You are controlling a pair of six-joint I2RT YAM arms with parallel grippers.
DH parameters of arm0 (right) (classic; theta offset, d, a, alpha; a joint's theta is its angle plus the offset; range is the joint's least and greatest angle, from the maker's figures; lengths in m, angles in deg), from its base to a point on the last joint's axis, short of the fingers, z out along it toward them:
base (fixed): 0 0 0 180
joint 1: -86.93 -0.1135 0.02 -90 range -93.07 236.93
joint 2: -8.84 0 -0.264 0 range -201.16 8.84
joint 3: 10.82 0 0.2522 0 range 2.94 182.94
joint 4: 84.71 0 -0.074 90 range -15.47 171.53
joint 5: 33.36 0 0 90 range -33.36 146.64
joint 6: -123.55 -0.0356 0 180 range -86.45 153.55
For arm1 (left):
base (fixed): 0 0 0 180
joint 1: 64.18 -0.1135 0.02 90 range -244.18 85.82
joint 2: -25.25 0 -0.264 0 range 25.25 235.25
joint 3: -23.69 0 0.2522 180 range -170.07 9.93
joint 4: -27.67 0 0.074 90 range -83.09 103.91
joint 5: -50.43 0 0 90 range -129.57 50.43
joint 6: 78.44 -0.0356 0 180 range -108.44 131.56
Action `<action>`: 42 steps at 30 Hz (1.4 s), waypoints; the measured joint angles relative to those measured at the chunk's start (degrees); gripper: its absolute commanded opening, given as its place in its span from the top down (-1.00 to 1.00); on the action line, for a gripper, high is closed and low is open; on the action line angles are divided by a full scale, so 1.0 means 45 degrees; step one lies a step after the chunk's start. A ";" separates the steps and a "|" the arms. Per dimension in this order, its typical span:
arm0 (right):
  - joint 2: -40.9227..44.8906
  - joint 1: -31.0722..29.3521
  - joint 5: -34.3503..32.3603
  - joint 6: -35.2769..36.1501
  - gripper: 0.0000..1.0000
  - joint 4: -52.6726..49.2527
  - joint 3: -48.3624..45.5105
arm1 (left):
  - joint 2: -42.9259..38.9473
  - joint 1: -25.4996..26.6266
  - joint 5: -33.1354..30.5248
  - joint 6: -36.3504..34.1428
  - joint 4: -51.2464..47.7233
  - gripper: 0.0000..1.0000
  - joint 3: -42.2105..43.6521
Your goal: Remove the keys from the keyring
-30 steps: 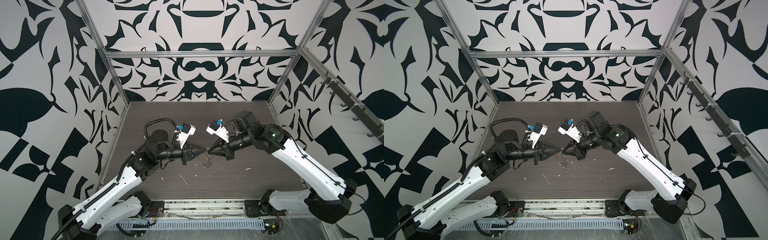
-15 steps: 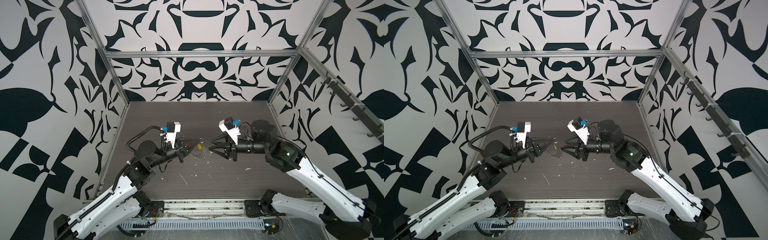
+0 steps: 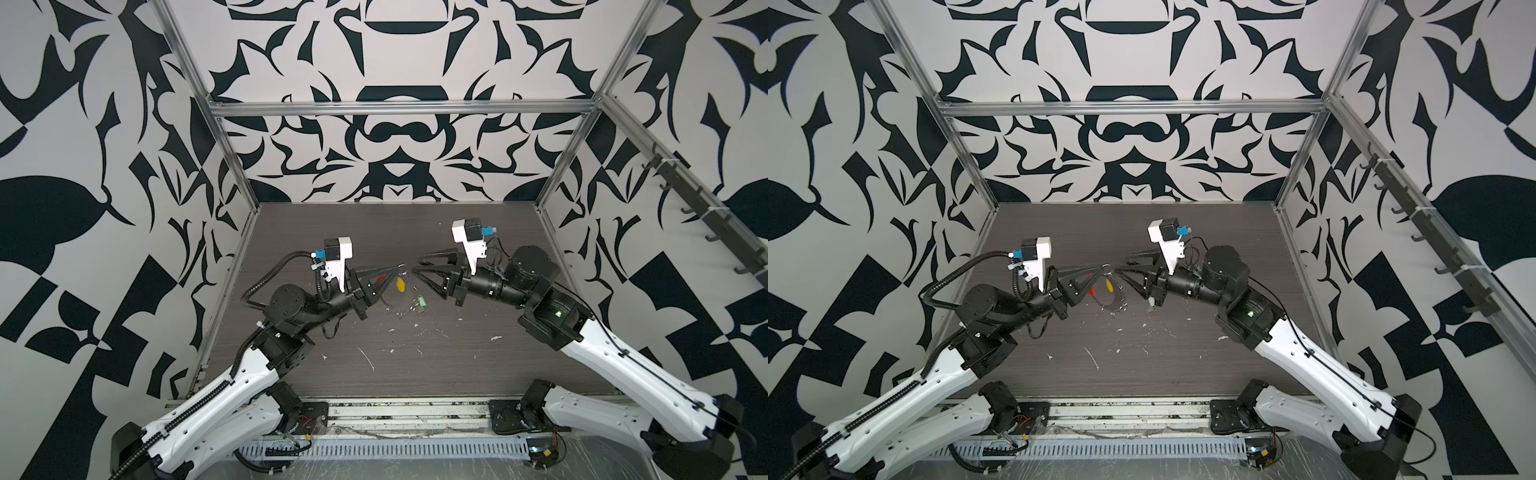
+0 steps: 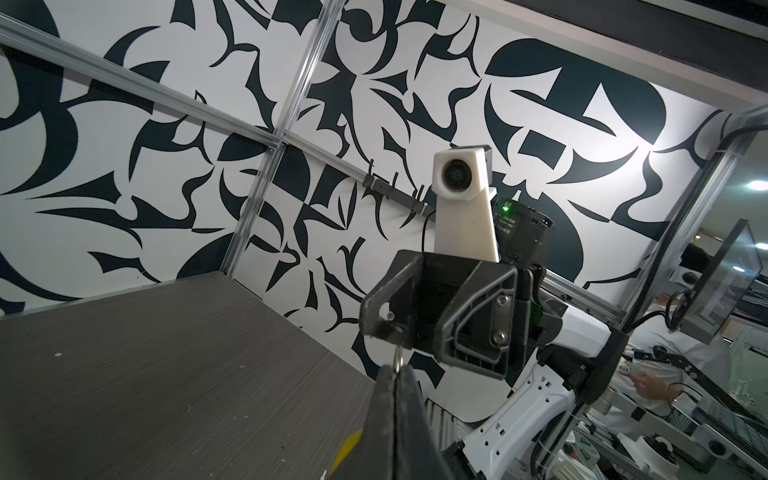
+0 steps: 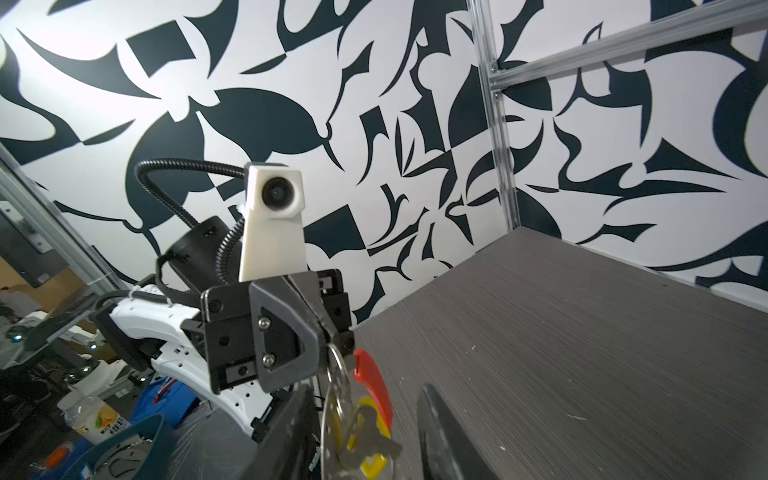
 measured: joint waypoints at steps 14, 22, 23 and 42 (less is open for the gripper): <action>-0.0801 -0.0005 0.1739 -0.1574 0.53 0.1511 0.0000 | 0.0039 0.0000 -0.0010 0.0316 0.0724 1.00 0.0267; -0.0918 -0.0005 0.2069 -0.1719 0.84 0.1574 0.0000 | 0.0010 0.0000 -0.0015 0.0403 0.0821 1.00 0.0359; -0.0918 0.0000 0.2064 -0.1710 0.91 0.1549 0.0000 | 0.0010 0.0000 -0.0010 0.0413 0.0831 1.00 0.0359; -0.1171 -0.0005 0.1967 0.3031 1.00 -0.7616 0.4333 | -0.0602 -0.0005 0.0777 -0.0330 -0.4133 0.07 -0.1379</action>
